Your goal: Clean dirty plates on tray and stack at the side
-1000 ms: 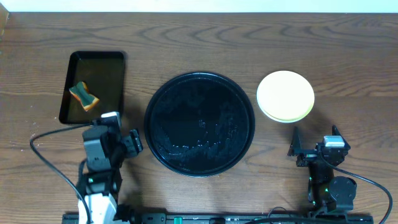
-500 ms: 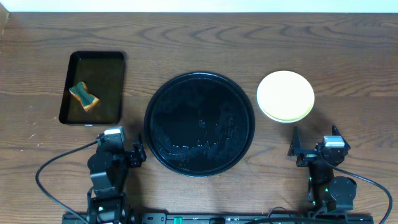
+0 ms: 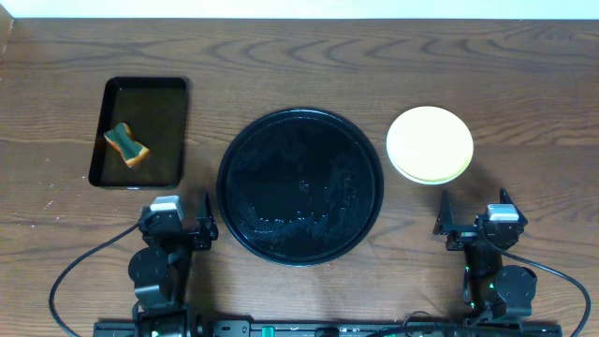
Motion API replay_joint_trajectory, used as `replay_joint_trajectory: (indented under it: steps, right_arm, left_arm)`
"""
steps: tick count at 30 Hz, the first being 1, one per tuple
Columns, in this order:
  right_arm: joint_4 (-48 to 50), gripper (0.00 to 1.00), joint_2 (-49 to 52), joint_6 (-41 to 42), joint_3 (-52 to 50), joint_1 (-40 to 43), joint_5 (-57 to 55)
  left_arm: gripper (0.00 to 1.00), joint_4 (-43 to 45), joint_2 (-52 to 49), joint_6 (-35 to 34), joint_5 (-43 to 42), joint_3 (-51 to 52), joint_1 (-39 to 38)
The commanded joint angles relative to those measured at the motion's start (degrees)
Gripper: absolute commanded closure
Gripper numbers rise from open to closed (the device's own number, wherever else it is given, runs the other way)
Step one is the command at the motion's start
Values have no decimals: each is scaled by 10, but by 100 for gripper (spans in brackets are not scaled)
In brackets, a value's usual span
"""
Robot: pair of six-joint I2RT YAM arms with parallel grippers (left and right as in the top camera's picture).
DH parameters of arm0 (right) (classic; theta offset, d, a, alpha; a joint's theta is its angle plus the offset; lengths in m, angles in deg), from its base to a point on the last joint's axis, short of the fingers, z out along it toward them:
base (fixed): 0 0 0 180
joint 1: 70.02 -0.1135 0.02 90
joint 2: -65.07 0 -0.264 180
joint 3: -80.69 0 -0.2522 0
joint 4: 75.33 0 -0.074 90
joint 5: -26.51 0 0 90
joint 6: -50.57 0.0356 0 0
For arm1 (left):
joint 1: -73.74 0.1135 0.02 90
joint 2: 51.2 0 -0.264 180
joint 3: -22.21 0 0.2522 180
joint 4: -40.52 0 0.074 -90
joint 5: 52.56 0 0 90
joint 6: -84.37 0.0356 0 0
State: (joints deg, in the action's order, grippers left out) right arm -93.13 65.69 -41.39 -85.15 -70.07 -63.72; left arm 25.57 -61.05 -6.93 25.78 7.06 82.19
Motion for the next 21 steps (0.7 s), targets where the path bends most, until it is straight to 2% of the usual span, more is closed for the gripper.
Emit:
replay_joint_trajectory:
  steps: [1,8,12,17,21]
  right_arm:
    - [-3,1,-3,-4,-1,5,-4]
    - [-3,1,-3,-4,-1,5,-4]
    - [-3,1,-3,-4,-1,5,-4]
    - [-3,1,-3,-4,-1,5,-4]
    - [-3,1,-3,-5,-1,5,-4]
  left_arm:
    - [21,-17,35,14,-12,12,-2]
    - [21,-15,98,16,-9,12,-2]
    - [21,-15,97,39,-6,12,-9]
    - [21,-15,97,39,45,12,-39]
    - [21,-24,97,38,53,12,-47]
